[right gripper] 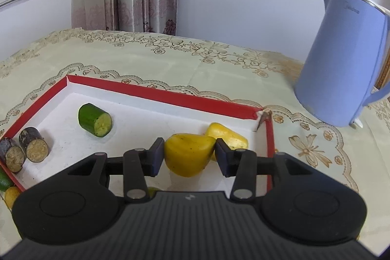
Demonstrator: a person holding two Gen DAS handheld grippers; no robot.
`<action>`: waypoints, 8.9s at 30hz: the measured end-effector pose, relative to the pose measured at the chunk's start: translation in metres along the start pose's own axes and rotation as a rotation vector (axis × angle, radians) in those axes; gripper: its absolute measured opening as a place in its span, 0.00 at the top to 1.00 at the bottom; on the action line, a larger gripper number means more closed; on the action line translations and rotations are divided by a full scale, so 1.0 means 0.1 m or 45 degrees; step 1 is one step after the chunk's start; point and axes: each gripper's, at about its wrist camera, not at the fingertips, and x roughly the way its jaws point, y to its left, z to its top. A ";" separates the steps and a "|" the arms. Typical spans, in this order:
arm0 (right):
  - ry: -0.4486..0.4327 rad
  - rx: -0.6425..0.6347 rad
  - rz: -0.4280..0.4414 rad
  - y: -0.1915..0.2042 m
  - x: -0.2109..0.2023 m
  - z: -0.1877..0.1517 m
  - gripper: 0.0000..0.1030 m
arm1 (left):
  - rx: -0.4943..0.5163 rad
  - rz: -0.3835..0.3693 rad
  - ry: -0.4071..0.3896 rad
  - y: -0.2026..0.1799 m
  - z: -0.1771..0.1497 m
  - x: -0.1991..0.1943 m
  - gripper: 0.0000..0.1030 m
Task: Organize fruits
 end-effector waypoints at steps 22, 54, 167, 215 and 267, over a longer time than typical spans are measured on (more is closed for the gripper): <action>-0.309 0.148 -0.076 0.43 -1.34 -0.88 0.00 | 0.088 0.107 -0.104 -0.10 -0.04 -0.01 0.30; -0.036 -0.006 0.128 1.07 -0.76 -0.87 0.68 | -0.003 0.046 -0.071 0.14 -0.13 0.06 0.22; -0.200 0.032 -0.040 0.55 -1.34 -1.18 0.00 | -0.007 0.100 0.101 -0.35 0.15 0.61 0.59; -0.250 0.076 -0.055 0.23 -1.57 -1.28 0.00 | 0.081 0.202 0.084 -0.52 0.10 0.55 0.54; -0.228 0.194 0.029 0.11 -1.40 -1.45 0.00 | -0.025 0.037 0.090 -0.19 0.12 0.57 0.60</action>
